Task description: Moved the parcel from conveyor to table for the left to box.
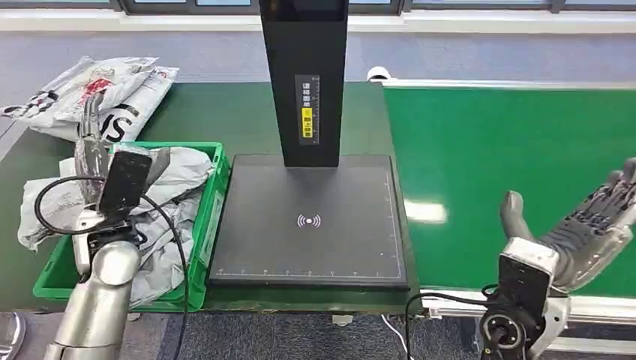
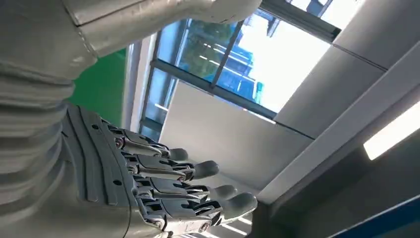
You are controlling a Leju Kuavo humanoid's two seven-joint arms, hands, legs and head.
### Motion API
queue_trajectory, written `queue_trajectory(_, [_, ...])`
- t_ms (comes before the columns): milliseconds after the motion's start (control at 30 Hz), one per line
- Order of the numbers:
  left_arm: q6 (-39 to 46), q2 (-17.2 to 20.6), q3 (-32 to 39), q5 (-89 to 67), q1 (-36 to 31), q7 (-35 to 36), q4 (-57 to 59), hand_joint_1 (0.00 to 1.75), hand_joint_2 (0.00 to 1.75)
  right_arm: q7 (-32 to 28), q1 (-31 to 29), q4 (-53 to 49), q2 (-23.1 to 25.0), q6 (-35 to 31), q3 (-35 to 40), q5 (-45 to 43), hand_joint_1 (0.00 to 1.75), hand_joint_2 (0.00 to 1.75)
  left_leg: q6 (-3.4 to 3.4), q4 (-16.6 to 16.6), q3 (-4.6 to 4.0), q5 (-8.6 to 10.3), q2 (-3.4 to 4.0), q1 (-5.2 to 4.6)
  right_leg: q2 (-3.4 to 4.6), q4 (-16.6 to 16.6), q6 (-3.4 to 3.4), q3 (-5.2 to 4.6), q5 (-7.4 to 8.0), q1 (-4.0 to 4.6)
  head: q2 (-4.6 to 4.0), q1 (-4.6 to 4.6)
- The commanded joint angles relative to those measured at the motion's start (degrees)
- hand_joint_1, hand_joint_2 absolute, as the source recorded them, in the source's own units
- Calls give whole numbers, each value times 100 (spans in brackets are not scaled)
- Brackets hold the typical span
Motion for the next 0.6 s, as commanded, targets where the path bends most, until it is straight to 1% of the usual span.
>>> queue_trajectory(33, [23, -116, -811, 260, 59, -6, -629, 0, 175, -74, 16, 107, -185, 15, 159, -81, 0, 175, 2, -2, 4, -2, -6, 3, -11, -6, 0, 10, -3, 4, 2, 0])
queue_trajectory(233, [43, -97, -803, 281, 47, -10, -598, 0, 175, -75, 13, 109, -187, 15, 159, -84, 0, 175, 3, -5, 9, -2, -7, 1, -13, -8, 0, 15, -4, 2, 2, 0])
queue_trajectory(267, [-803, -508, -1592, 2141, 436, -946, -963, 0, 175, 156, 50, 509, -517, 15, 1043, -510, 0, 175, 2, -3, 6, -2, -1, 2, -6, -5, 0, 10, -2, 3, 0, 0])
queue_trajectory(300, [-667, -588, -1866, 2318, 487, -939, -965, 0, 175, 149, 32, 624, -486, 15, 1153, -540, 0, 175, 3, -14, 20, -3, 0, 3, -9, -19, 1, 26, -1, 6, 2, 0])
queue_trajectory(367, [-519, -639, -2346, 2591, 452, -918, -785, 0, 175, 208, -29, 837, -538, 15, 1467, -749, 0, 175, 4, -14, 22, -3, -2, 2, -12, -22, 3, 30, -1, 6, 0, 0])
queue_trajectory(400, [-519, -639, -2346, 2591, 452, -918, -785, 0, 175, 208, -29, 837, -538, 15, 1467, -749, 0, 175, 7, -19, 27, -1, -9, 2, -20, -30, 5, 39, 0, 6, 2, 0])
queue_trajectory(433, [-507, -691, -2431, 2874, 457, -956, -608, 0, 175, 279, -34, 915, -613, 47, 1673, -941, 0, 175, 9, -24, 32, -1, -7, 1, -20, -36, 6, 44, 0, 4, 2, 0])
queue_trajectory(467, [-549, -672, -2506, 2924, 484, -940, -492, 0, 175, 323, -23, 977, -699, 85, 1826, -973, 0, 175, 6, -11, 19, -4, -3, 3, -10, -20, 4, 30, -2, 5, 2, 0])
queue_trajectory(567, [-584, -753, -2529, 3133, 708, -1145, -63, 0, 175, 440, 197, 1092, -700, 216, 2130, -1158, 0, 175, 10, -34, 44, -5, 8, 1, -3, -42, 2, 53, 2, -2, 2, 0])
queue_trajectory(600, [-559, -832, -2462, 3269, 795, -1204, 64, 0, 175, 491, 250, 1153, -686, 284, 2204, -1250, 0, 175, 7, -23, 33, -7, 2, 0, -5, -25, 2, 38, -4, -9, 0, 0])
